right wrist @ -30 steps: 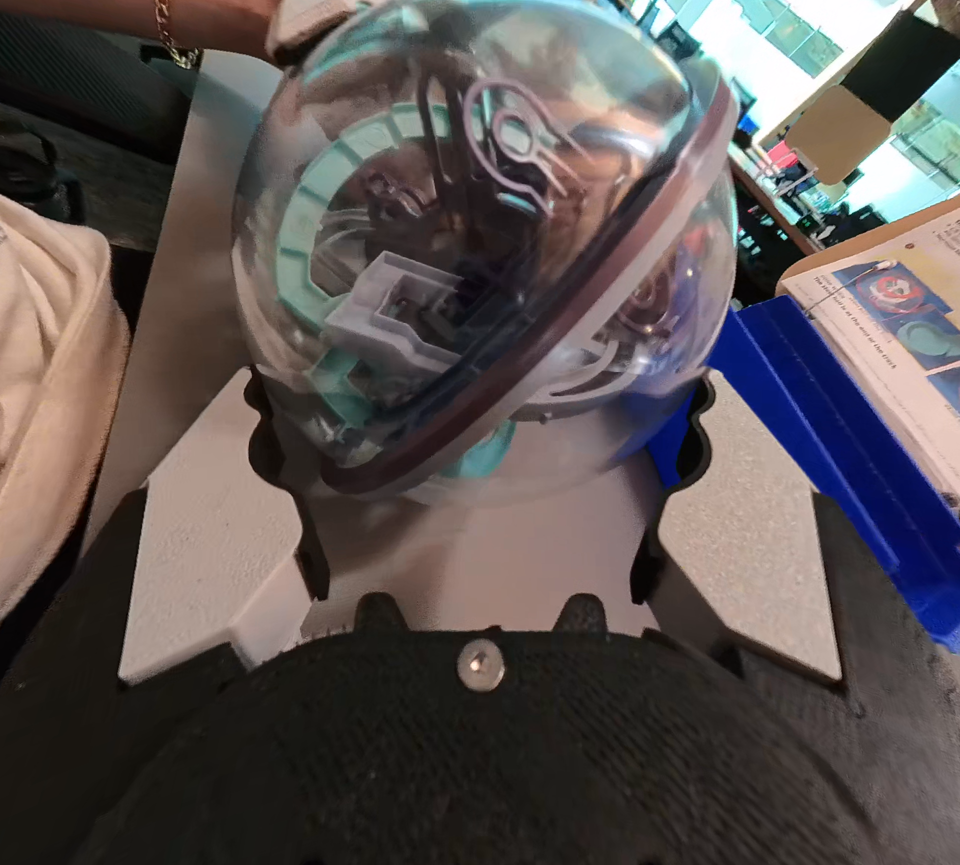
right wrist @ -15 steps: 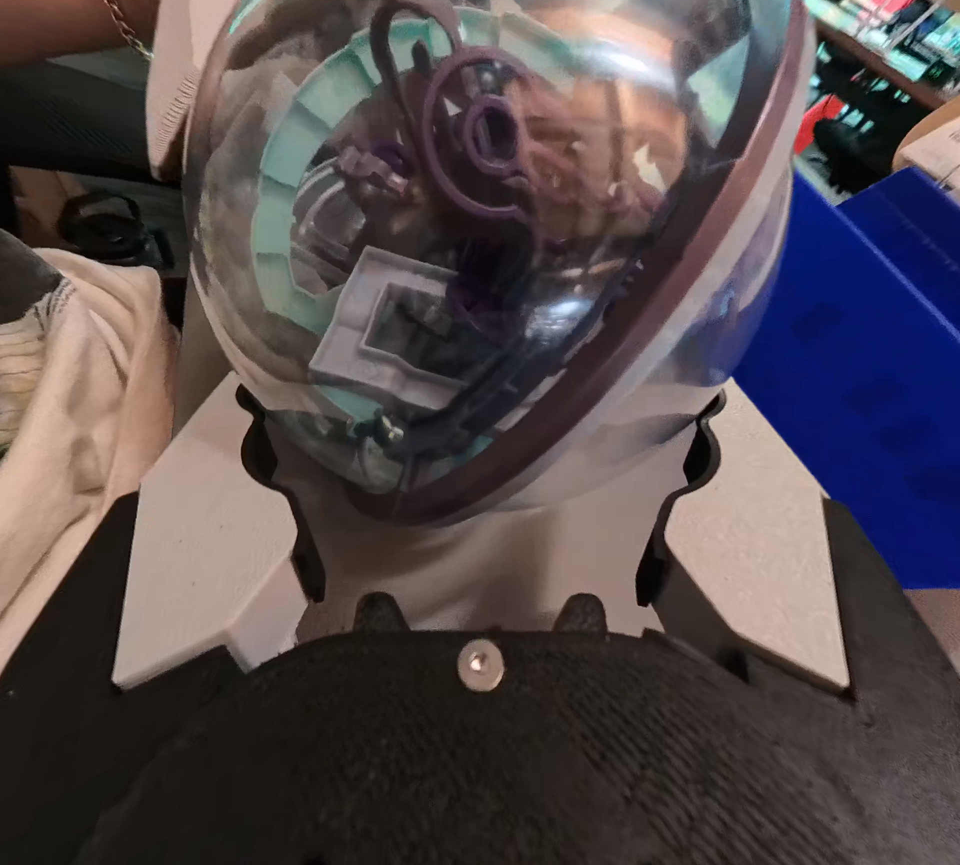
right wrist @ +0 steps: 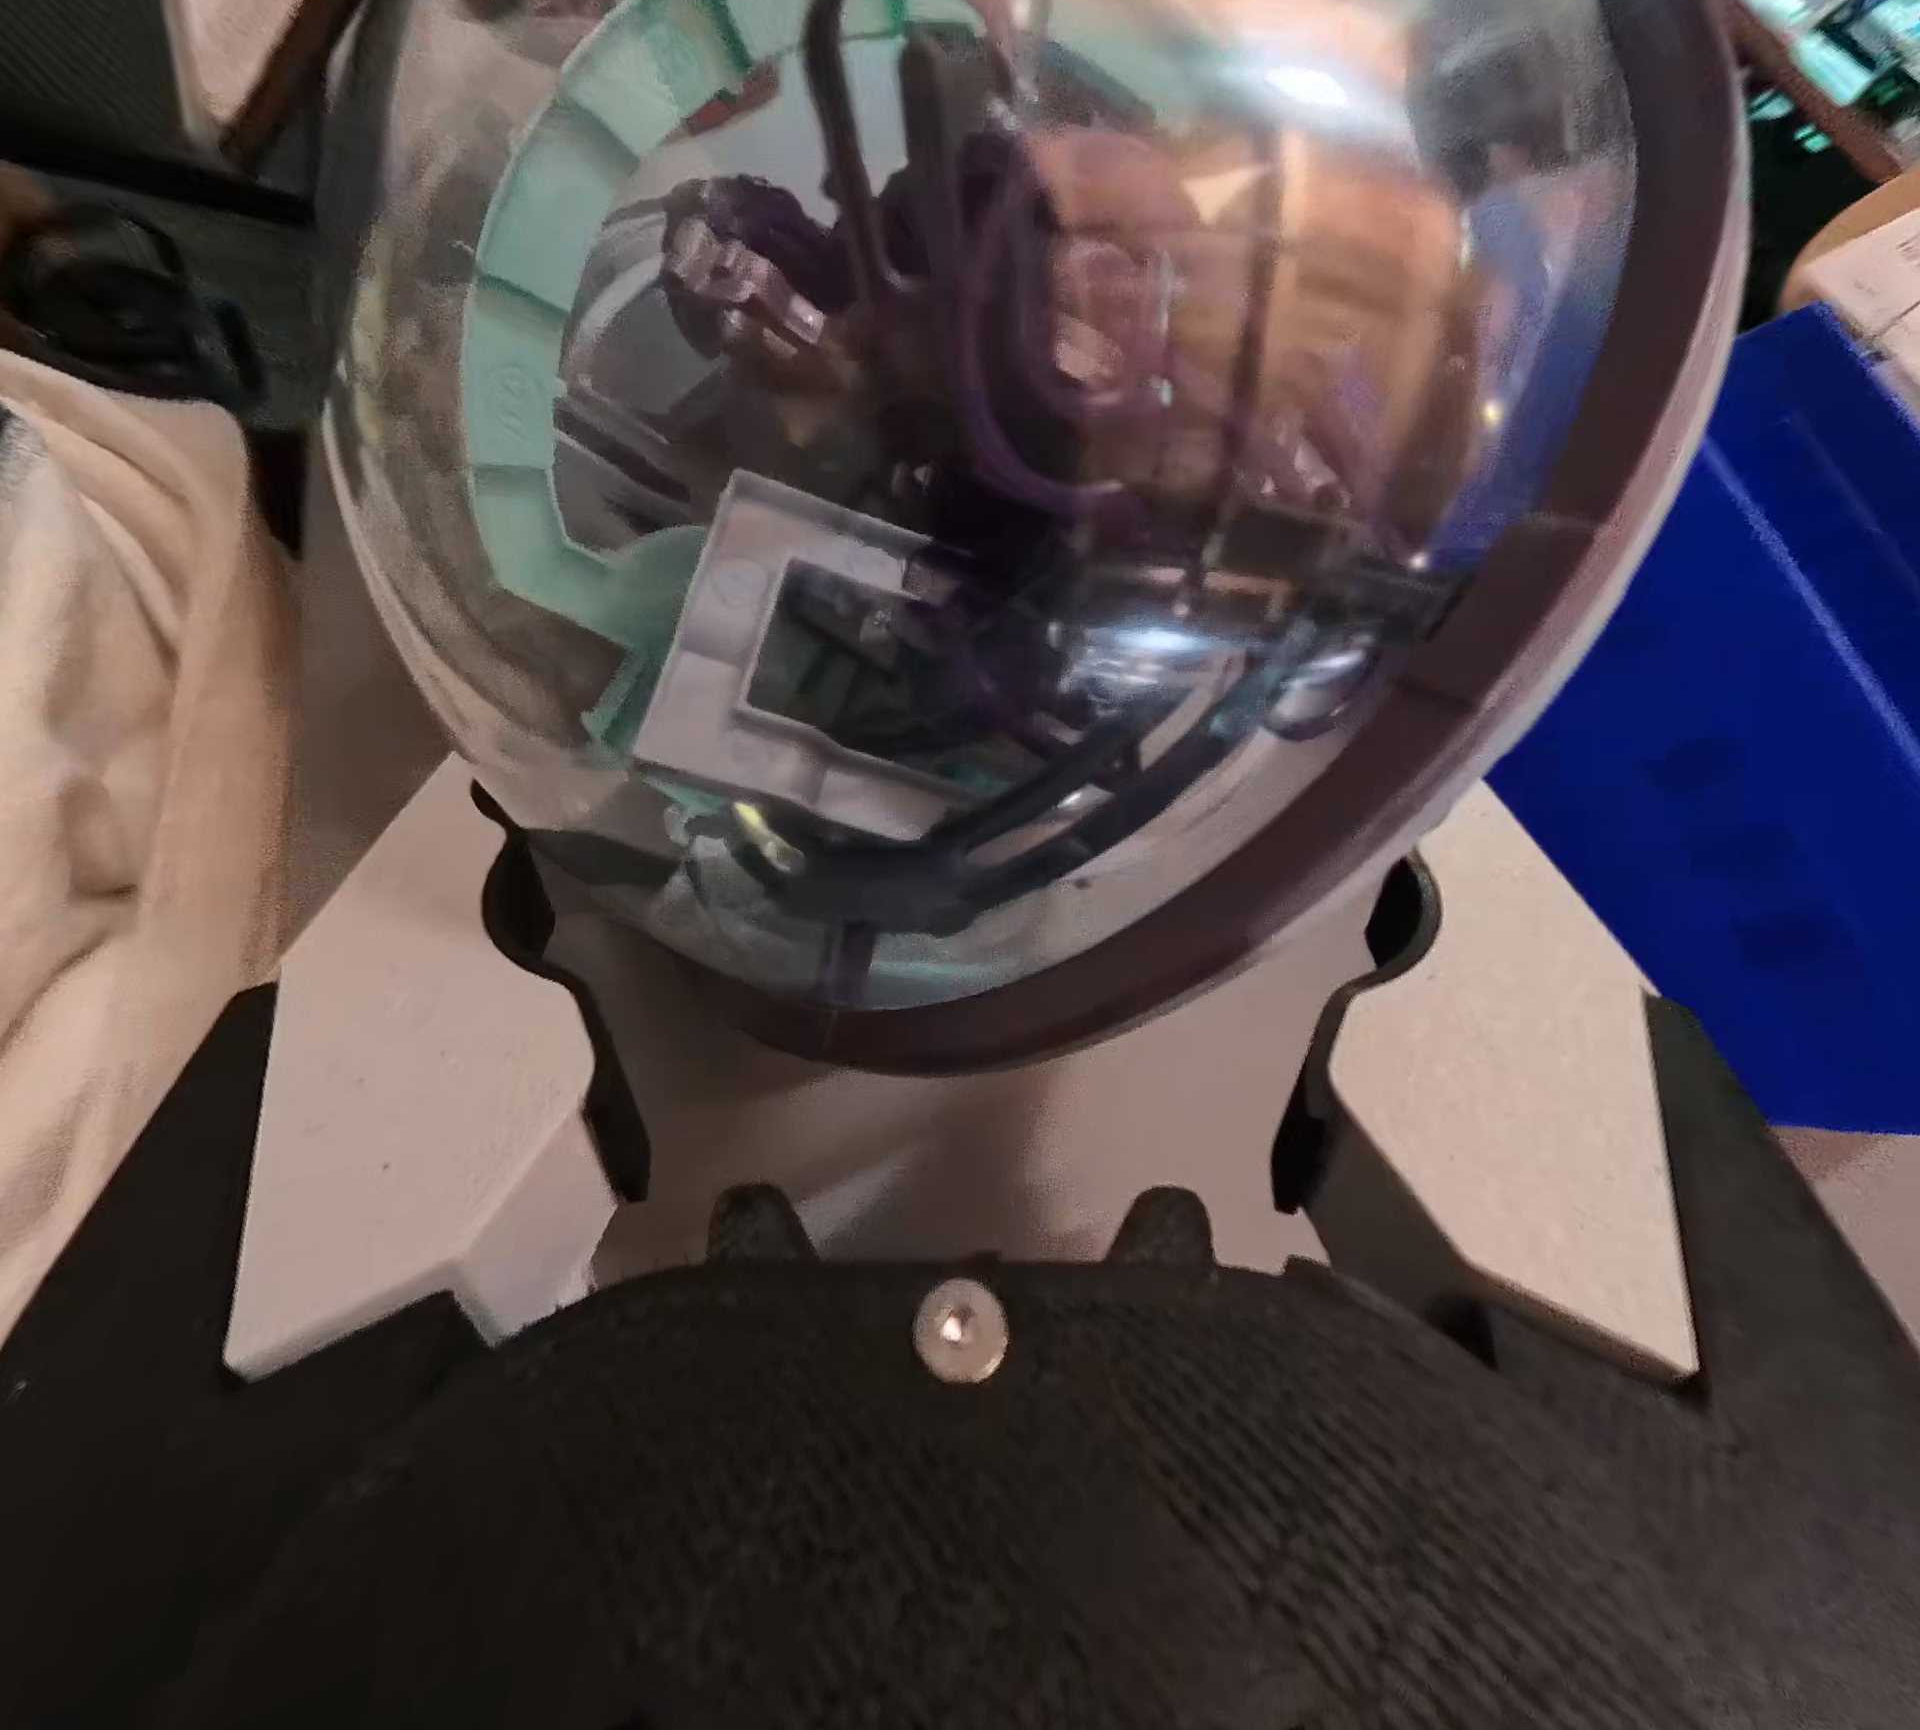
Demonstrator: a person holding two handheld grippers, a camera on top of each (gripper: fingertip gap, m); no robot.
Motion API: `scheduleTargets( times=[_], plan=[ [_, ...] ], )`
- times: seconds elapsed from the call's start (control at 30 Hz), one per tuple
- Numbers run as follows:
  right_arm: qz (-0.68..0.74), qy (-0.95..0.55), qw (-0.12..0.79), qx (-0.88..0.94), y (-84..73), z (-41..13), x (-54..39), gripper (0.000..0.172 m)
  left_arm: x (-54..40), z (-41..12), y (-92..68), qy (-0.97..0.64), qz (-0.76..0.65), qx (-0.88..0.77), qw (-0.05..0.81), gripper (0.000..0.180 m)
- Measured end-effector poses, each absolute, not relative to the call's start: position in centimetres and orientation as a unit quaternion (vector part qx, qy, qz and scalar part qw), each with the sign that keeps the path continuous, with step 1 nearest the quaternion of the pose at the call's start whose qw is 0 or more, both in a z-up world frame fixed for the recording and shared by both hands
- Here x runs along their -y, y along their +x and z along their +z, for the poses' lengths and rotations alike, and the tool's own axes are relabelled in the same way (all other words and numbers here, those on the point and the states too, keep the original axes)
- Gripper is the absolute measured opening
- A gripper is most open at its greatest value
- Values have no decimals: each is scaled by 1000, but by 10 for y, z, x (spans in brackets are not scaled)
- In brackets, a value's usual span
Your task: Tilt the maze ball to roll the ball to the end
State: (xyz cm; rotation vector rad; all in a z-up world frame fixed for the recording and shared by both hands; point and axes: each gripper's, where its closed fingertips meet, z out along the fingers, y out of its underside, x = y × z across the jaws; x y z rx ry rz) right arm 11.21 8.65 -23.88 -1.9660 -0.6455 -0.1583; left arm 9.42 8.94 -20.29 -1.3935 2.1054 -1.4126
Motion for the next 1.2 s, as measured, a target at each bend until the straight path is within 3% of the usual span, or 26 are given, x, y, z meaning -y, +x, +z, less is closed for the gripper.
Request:
scheduleTargets(
  times=[0.03, 0.5, 1.2],
  plan=[
    [-85, -814, 505, 274, 114, -238, -87, 158, -91, -203, 95, -484, -487, -717, 119, 158],
    [-194, -783, 484, 338, 111, -227, -93, 158, -97, -189, 96, -542, -566, -621, 11, 157],
    [-384, -649, 485, 443, 115, -207, -101, 157, -98, -192, 87, -410, -533, -725, 147, 158]
  ],
)
